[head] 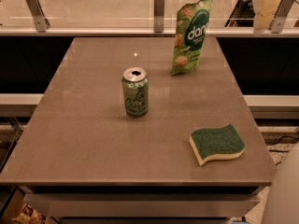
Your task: Pick green rice chip bag
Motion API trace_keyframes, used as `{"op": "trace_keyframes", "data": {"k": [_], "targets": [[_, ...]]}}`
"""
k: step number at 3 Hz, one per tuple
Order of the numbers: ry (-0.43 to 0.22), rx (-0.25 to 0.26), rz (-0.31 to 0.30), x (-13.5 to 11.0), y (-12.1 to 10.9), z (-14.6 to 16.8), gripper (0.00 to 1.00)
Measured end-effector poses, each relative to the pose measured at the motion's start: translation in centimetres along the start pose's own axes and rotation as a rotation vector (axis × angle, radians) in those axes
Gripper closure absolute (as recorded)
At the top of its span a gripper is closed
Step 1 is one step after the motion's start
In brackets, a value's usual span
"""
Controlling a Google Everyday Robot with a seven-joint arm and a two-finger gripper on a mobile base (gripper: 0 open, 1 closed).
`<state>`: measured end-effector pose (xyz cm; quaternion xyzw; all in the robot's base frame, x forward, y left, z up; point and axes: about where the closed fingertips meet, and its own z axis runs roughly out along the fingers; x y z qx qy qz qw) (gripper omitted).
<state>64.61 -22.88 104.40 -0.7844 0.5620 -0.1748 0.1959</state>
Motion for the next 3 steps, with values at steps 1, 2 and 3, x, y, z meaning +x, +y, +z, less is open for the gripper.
{"op": "trace_keyframes", "data": {"k": [1,2,3], "targets": [[-0.009,-0.007,-0.064,-0.4,-1.1,0.7,0.00],[-0.020,-0.012,-0.127,-1.1,-2.4,1.4,0.00],[-0.031,-0.019,-0.177,-1.9,-3.5,2.5,0.00]]}}
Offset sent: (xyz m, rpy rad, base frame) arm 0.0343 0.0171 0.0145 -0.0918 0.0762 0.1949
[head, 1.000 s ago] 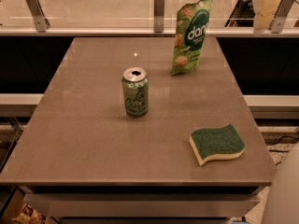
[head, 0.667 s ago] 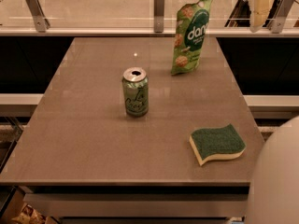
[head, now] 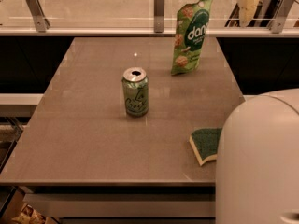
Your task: Pick green rice chip bag
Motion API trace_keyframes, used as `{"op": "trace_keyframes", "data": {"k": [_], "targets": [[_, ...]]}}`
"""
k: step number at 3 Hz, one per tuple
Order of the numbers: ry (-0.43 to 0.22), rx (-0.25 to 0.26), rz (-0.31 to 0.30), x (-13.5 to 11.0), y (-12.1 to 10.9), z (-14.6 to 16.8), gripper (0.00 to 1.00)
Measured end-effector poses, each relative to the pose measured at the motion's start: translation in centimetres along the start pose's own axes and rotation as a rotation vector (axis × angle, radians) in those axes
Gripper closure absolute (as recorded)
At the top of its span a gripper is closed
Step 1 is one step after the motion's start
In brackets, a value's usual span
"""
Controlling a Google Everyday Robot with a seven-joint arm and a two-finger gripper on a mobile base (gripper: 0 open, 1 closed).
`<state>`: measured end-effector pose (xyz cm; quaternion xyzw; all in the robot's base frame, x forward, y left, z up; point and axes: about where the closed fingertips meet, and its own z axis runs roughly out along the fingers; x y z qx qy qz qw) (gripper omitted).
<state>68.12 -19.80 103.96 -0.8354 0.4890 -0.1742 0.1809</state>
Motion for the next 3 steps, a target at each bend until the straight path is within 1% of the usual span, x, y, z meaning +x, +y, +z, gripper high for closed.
{"op": "trace_keyframes", "data": {"k": [1,2,3], "targets": [[-0.014,0.001,-0.037,-0.6,-1.1,1.1,0.00],[-0.032,-0.018,-0.063,-1.2,-1.6,2.9,0.00],[-0.045,-0.054,-0.078,-1.7,-1.4,4.7,0.00]]}}
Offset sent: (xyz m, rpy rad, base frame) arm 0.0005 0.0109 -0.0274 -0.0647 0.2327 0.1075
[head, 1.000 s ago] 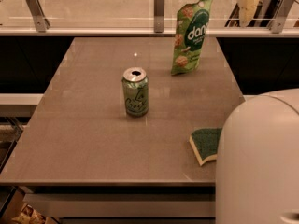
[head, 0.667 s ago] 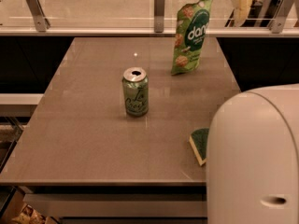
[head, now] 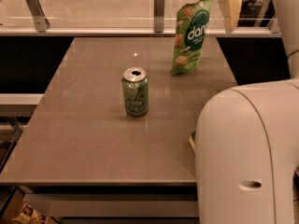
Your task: Pick green rice chip bag
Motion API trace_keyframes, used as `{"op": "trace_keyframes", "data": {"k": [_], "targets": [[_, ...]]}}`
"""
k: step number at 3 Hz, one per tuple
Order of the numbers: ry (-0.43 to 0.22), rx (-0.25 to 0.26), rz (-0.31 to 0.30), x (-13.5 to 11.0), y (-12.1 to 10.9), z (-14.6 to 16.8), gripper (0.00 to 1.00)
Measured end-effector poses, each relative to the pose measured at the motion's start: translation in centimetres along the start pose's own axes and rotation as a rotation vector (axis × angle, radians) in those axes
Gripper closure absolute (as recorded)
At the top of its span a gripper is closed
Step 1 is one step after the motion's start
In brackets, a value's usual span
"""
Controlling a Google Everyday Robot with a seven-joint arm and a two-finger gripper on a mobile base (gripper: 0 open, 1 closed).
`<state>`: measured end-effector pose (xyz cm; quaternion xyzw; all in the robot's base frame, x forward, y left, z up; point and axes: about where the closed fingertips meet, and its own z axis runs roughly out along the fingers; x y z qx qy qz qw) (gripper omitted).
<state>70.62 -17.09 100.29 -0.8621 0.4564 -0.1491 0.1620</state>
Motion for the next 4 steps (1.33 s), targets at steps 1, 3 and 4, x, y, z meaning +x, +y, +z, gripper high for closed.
{"op": "trace_keyframes", "data": {"k": [1,3,4], "targets": [[0.001,-0.045,-0.010,-0.2,0.4,1.5,0.00],[0.020,-0.118,-0.044,-0.7,0.6,3.2,0.00],[0.026,-0.162,-0.064,-1.0,0.9,4.4,0.00]]}}
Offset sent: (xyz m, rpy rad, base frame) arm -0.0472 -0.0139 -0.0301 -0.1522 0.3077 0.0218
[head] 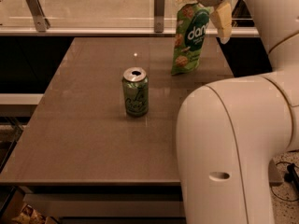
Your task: Pick green rice chip bag
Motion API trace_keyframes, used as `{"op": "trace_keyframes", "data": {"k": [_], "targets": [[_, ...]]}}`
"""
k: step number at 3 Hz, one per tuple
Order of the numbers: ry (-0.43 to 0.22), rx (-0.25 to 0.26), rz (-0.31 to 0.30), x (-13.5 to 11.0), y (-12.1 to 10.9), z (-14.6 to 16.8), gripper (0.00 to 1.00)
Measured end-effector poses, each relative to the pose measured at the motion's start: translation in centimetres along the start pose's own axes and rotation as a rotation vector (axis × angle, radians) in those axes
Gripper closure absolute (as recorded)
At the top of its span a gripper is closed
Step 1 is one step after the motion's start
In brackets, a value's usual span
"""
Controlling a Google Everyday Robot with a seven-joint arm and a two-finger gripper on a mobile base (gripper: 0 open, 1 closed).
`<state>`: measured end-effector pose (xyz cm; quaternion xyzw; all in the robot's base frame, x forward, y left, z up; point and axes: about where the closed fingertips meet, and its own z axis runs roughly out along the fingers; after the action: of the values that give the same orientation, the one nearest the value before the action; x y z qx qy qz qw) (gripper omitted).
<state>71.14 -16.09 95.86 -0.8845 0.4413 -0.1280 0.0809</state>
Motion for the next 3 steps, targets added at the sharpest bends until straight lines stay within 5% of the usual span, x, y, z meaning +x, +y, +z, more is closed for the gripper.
{"op": "trace_keyframes", "data": {"k": [1,3], "targets": [[0.005,-0.043,-0.032,-0.4,0.3,0.9,0.18],[0.029,0.012,-0.034,0.2,-1.4,1.7,0.64]]}}
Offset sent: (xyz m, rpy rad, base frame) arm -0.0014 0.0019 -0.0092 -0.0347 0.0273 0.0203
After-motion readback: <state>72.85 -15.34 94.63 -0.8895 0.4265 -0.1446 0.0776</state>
